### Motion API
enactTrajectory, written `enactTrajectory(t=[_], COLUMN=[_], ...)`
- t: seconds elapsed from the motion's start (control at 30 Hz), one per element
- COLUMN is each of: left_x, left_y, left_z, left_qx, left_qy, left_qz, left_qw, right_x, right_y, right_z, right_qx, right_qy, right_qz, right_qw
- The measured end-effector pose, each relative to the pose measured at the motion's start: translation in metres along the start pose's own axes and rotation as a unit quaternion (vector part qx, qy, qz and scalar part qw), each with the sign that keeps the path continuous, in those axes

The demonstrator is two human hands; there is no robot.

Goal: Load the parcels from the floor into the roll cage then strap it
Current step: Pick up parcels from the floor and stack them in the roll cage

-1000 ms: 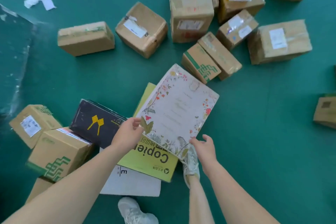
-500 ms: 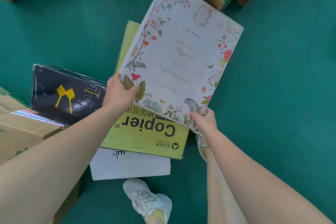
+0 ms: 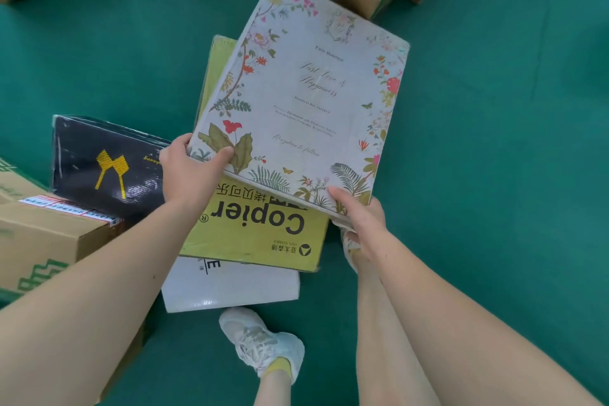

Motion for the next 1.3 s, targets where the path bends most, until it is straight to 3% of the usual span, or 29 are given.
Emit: enactTrajectory(t=[0.43,0.77,1.03,1.3], left_x=[-0.112,-0.151,-0.134,-0.08], left_y=[-0.032,-0.097,-0.151,-0.188], left_z=[0.103,0.215,0.315,0.418], left_qx=[-0.028,-0.067,-0.124,-0.215], left_qy=[-0.125,-0.208,-0.256,-0.286], left_qz=[0.144,0.228,0.377,0.517], left_qw=[0.981,0.949,0.881,0.777], right_x=[0.103,0.185,0.223,0.222], right_y=[-0.064,-0.079,-0.048,0.011], right_z=[0.144,0.267,0.356,0.443], right_qx=[-0.041,0.014,0.078,0.164], right_qy=[-0.02,-0.044,-0.082,-0.149], right_qz=[-0.016,0.07,0.203,0.359], right_qw=[0.999,0.996,0.973,0.907])
Point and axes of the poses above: each hand's wrist, its own z-axis away from the middle knuckle, its own y-axis out of the palm, x = y × z, the point moved 4 cm from there along -z, towards the middle knuckle, and after that the axes turned 8 degrees about x, right-handed, at the moved point
